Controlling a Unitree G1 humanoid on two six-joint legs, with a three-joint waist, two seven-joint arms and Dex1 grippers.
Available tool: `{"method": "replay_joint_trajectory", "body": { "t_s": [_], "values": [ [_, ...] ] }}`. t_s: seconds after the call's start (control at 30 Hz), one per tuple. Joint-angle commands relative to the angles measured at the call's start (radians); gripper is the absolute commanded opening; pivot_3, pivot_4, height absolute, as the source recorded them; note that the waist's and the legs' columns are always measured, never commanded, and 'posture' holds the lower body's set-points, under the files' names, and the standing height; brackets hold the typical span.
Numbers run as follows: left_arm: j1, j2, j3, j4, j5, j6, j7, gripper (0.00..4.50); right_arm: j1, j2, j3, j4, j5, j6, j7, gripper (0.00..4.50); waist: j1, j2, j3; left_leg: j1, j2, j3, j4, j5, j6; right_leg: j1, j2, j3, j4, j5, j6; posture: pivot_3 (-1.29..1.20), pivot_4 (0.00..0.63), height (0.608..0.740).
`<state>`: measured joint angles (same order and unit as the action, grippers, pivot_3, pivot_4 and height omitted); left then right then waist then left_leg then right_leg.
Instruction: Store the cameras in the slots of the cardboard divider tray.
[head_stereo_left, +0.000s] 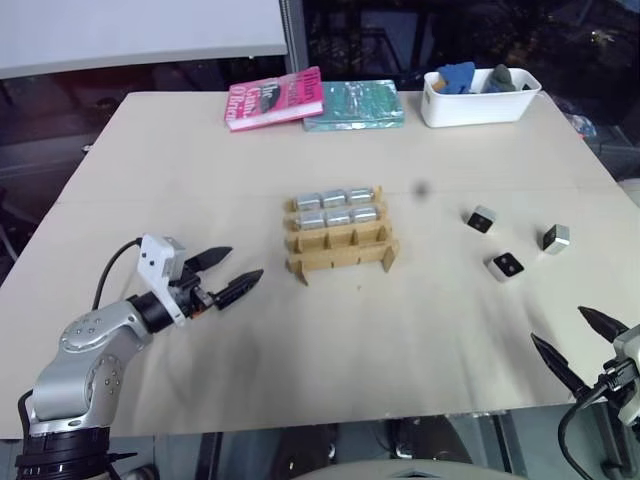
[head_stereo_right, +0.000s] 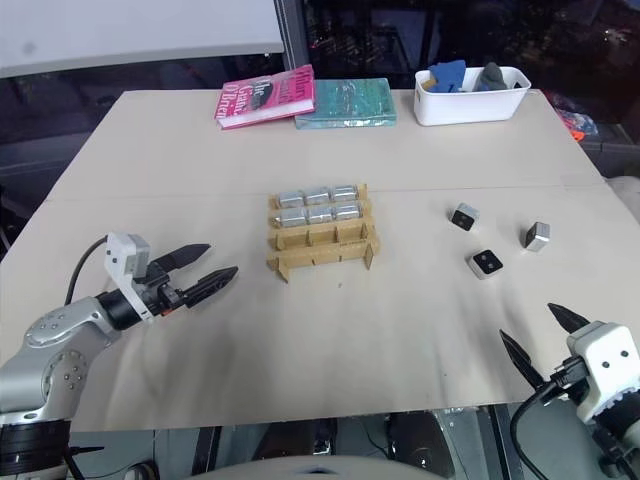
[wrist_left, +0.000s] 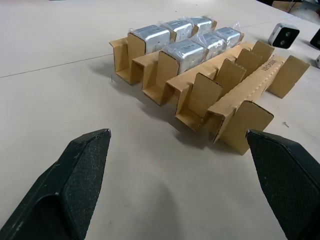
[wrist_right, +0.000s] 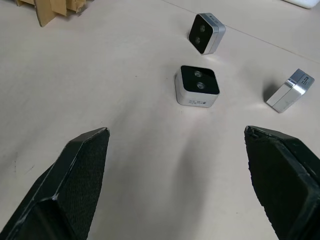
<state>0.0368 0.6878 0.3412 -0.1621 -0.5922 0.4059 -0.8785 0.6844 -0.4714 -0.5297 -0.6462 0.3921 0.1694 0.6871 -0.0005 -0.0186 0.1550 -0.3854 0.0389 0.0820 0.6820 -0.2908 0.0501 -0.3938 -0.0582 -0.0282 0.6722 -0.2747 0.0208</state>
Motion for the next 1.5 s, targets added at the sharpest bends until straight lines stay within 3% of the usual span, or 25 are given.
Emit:
{"method": "replay_joint_trajectory", "body": {
  "t_s": [0.03,0.17,0.33,0.47,0.63,0.97,1.37,1.47,1.5],
  "values": [
    [-0.023,0.013,0.019,-0.061,-0.051,0.018,-0.018,4.5,-0.04,-0.03,-0.018,-0.013,0.002,0.047,-0.036,4.3,0.0,0.0,0.0,0.0,0.0,0.0,0.0,0.0,0.0,0.0,0.0,0.0,0.0,0.0,0.0,0.0,0.15,0.74],
    [-0.131,0.05,0.001,-0.117,-0.165,0.087,-0.105,4.5,-0.245,-0.114,0.045,0.044,-0.01,0.247,-0.131,4.3,-0.005,-0.001,0.0,-0.001,-0.001,0.0,0.0,0.001,-0.001,-0.001,-0.002,0.0,0.0,0.0,-0.001,0.0,0.15,0.74],
    [-0.198,0.101,-0.035,-0.171,-0.208,0.137,-0.17,4.5,-0.458,-0.164,0.075,0.18,-0.035,0.387,-0.213,4.3,-0.002,0.005,-0.002,-0.001,-0.002,0.0,0.0,0.002,-0.003,-0.001,-0.002,-0.001,0.0,0.001,-0.002,0.0,0.15,0.74],
    [-0.226,0.125,-0.079,-0.248,-0.24,0.15,-0.23,4.5,-0.661,-0.154,0.069,0.294,-0.044,0.567,-0.356,4.3,-0.005,0.005,-0.002,-0.007,-0.002,0.0,-0.002,0.002,-0.003,-0.006,0.002,-0.002,-0.001,0.001,0.0,0.0,0.15,0.74],
    [-0.26,0.137,-0.112,-0.31,-0.284,0.171,-0.264,4.5,-0.816,-0.138,0.052,0.355,-0.021,0.683,-0.432,4.3,-0.005,0.005,-0.002,-0.013,-0.001,0.0,0.0,0.003,-0.003,-0.011,0.005,-0.001,-0.001,0.001,0.0,0.0,0.15,0.74],
    [-0.284,0.115,-0.138,-0.337,-0.298,0.162,-0.254,4.5,-0.95,-0.115,0.084,0.419,-0.011,0.798,-0.474,4.3,-0.007,0.005,-0.002,-0.013,-0.001,0.0,0.001,0.003,-0.003,-0.011,0.011,0.001,0.0,0.001,0.001,0.0,0.15,0.74],
    [-0.262,0.112,-0.128,-0.348,-0.303,0.133,-0.248,4.5,-1.012,-0.12,0.144,0.578,-0.073,0.746,-0.477,4.3,-0.01,0.005,-0.002,-0.013,-0.001,0.001,0.001,0.003,-0.003,-0.011,0.011,0.002,0.0,0.001,0.001,0.0,0.15,0.74],
    [-0.257,0.113,-0.125,-0.35,-0.303,0.131,-0.246,4.5,-1.028,-0.116,0.145,0.613,-0.082,0.723,-0.48,3.56,-0.011,0.005,-0.002,-0.013,-0.001,0.002,0.001,0.003,-0.003,-0.011,0.011,0.002,0.0,0.001,0.001,0.0,0.15,0.74],
    [-0.257,0.114,-0.125,-0.351,-0.303,0.13,-0.245,4.5,-1.031,-0.117,0.146,0.619,-0.085,0.718,-0.48,3.12,-0.011,0.005,-0.002,-0.013,-0.001,0.002,0.001,0.003,-0.003,-0.011,0.011,0.002,0.0,0.001,0.001,0.0,0.15,0.74]
  ]
}}
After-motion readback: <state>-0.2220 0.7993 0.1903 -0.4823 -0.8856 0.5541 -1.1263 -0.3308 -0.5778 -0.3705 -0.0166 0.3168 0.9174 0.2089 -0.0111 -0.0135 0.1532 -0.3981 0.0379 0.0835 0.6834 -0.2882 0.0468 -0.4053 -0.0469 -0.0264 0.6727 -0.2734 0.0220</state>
